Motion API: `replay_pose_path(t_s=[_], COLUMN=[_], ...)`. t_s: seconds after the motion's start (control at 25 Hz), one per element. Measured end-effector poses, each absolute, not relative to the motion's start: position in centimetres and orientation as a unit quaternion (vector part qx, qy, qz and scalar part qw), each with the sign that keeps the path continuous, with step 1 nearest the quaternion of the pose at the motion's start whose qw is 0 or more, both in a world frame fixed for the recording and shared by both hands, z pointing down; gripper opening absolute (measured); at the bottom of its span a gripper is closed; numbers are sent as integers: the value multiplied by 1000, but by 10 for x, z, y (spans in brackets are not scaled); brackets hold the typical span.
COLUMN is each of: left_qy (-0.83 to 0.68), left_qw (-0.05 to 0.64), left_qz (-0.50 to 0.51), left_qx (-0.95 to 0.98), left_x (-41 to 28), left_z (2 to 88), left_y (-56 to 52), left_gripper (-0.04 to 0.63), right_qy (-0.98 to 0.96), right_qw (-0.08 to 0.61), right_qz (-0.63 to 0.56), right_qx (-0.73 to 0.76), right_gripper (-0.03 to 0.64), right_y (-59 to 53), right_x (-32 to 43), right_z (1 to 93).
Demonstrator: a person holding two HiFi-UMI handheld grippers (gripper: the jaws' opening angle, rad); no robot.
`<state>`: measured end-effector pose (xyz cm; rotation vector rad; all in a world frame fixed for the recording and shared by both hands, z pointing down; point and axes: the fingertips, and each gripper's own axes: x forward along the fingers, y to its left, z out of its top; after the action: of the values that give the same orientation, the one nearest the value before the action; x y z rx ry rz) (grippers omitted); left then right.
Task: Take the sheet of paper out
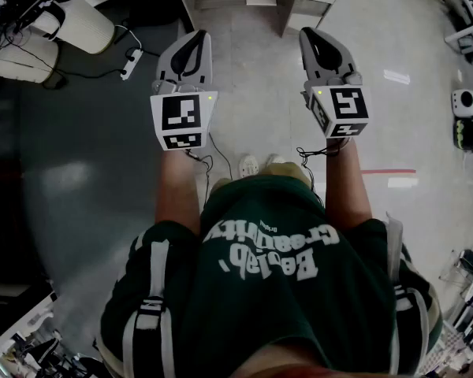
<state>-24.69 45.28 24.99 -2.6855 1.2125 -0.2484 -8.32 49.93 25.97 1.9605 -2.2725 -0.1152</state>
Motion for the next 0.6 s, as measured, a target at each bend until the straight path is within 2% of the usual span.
replay_pose_path(t_s=[0.6], left_qy=[421], left_qw=[77], left_qz=[-87], left_qx=[-900], left_x=[-260], left_z=[259], left_y=[449], left_gripper=[19], right_qy=[-772], right_qw=[60], right_qz=[-41], right_qx=[631], right_gripper=[35], right_y=[504], right_x=[-94], right_z=[257])
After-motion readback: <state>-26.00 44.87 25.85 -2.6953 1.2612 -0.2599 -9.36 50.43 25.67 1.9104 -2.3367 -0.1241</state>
